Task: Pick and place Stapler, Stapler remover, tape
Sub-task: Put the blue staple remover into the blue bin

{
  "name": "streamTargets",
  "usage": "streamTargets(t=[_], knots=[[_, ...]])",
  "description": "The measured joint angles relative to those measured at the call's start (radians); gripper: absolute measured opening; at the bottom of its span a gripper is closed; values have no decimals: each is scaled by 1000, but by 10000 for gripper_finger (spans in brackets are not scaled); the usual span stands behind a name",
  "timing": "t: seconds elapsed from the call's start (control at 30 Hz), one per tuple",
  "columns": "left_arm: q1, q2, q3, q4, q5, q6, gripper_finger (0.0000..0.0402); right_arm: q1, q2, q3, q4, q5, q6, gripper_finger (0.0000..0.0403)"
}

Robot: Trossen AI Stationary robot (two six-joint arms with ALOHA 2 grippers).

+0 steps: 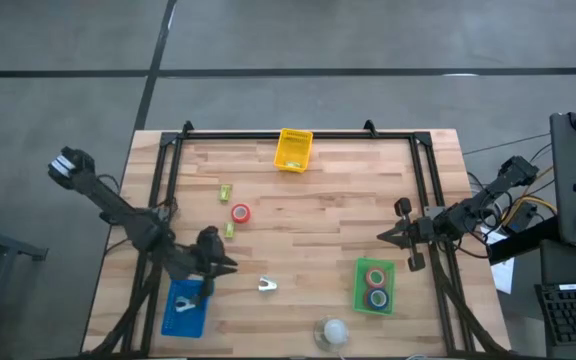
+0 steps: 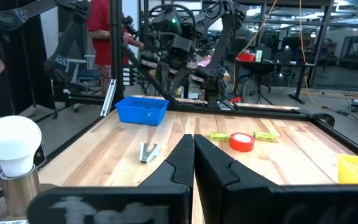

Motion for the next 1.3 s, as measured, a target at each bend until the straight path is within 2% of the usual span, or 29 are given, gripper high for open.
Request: streamTargets(t=[0.13,0.3,0.53,0.73,0.87,1.3], knots=[[66,87,0,122,-1,70,81,0,1,0,0,0,1,8],[145,188,0,224,143,141,81,0,0,0,0,0,0,8],[201,309,2,307,233,173,96,0,0,0,0,0,-1,8],[228,384,25,375,269,221,148,0,0,0,0,0,1,8],[234,440,45,377,286,228,165,0,0,0,0,0,-1,8],[237,543,67,391,310,224,147,0,0,0,0,0,-1,8]])
